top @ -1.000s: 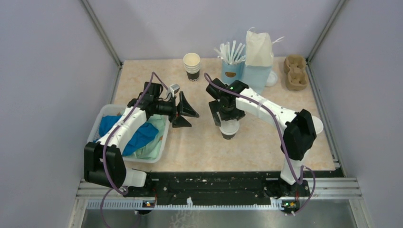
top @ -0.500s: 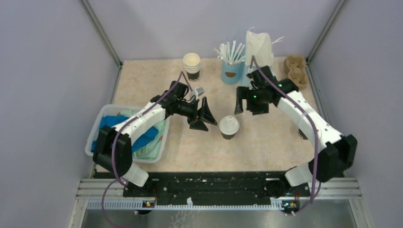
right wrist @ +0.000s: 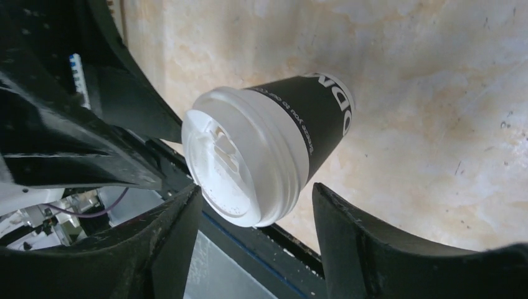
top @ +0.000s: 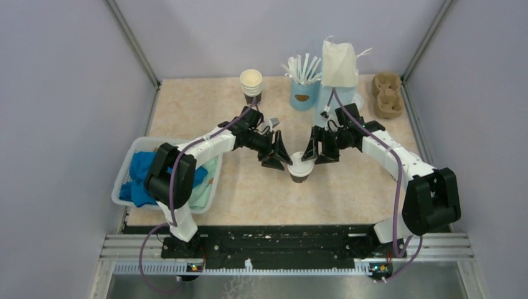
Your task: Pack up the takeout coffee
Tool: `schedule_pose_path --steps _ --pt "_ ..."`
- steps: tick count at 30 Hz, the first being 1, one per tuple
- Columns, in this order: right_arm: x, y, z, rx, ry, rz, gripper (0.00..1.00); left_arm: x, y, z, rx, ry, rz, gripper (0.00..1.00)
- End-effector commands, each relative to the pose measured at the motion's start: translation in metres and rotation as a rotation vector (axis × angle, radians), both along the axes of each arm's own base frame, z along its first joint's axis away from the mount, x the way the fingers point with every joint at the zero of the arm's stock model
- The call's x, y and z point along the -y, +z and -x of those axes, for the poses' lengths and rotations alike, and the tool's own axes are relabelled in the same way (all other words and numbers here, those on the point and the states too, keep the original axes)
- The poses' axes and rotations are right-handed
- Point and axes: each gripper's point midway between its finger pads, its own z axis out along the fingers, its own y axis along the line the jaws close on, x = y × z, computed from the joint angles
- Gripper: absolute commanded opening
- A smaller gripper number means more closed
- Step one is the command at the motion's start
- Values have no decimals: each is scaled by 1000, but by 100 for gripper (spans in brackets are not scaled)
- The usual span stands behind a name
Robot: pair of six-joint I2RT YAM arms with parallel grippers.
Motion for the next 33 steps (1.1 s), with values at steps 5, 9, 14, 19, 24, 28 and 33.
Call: schedule_pose_path --steps 5,9,14,19,24,28,33 --pt "-2 -1 -21 50 -6 -85 56 19 2 -17 53 -23 20 52" --pt "0 -7 -23 39 -7 -93 47 22 -2 -20 51 -21 12 49" --pt "6 -11 -26 35 -21 -103 43 24 -5 -21 44 -18 4 45" --pt "7 -7 -25 40 -16 -132 41 27 -6 -22 46 -21 -4 44" --pt "1 -12 -17 20 13 -179 59 26 -16 -20 33 -20 -30 42" --pt "1 -10 -7 9 10 -250 64 22 -25 -17 31 -21 -63 41" --pt "9 -11 1 0 -7 -310 63 19 -33 -13 21 -21 -81 39"
